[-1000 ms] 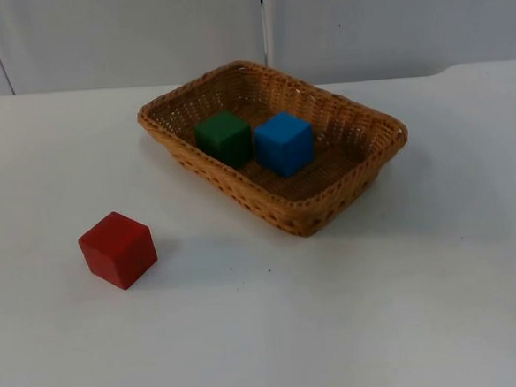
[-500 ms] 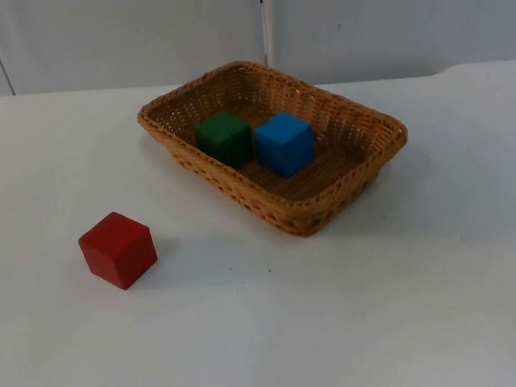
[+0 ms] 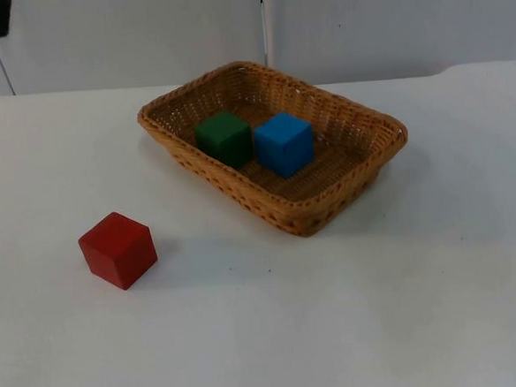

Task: Pick up one cube with each hand and place exactly two cubes into the same basket, leaving the remaining cube outside.

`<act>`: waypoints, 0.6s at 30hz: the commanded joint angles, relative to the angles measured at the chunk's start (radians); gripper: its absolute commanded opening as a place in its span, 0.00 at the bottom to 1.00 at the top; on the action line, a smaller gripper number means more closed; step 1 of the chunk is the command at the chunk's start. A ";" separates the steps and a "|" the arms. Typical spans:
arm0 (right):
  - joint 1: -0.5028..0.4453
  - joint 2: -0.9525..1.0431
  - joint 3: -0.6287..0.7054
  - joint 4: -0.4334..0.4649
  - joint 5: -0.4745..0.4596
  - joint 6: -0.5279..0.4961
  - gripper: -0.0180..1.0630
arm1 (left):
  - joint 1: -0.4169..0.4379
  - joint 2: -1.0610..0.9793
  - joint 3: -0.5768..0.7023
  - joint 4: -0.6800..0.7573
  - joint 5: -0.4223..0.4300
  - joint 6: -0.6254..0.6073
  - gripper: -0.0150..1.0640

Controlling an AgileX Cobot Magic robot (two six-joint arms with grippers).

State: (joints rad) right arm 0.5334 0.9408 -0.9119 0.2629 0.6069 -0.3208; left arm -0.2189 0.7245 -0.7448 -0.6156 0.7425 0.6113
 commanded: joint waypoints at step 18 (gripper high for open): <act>-0.001 -0.342 0.187 0.002 0.009 -0.002 0.68 | 0.001 -0.298 0.005 0.121 0.112 -0.170 0.84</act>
State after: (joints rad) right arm 0.5334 0.6181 -0.7324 0.2629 0.6084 -0.3243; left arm -0.2189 0.4410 -0.7448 -0.5030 0.8484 0.4549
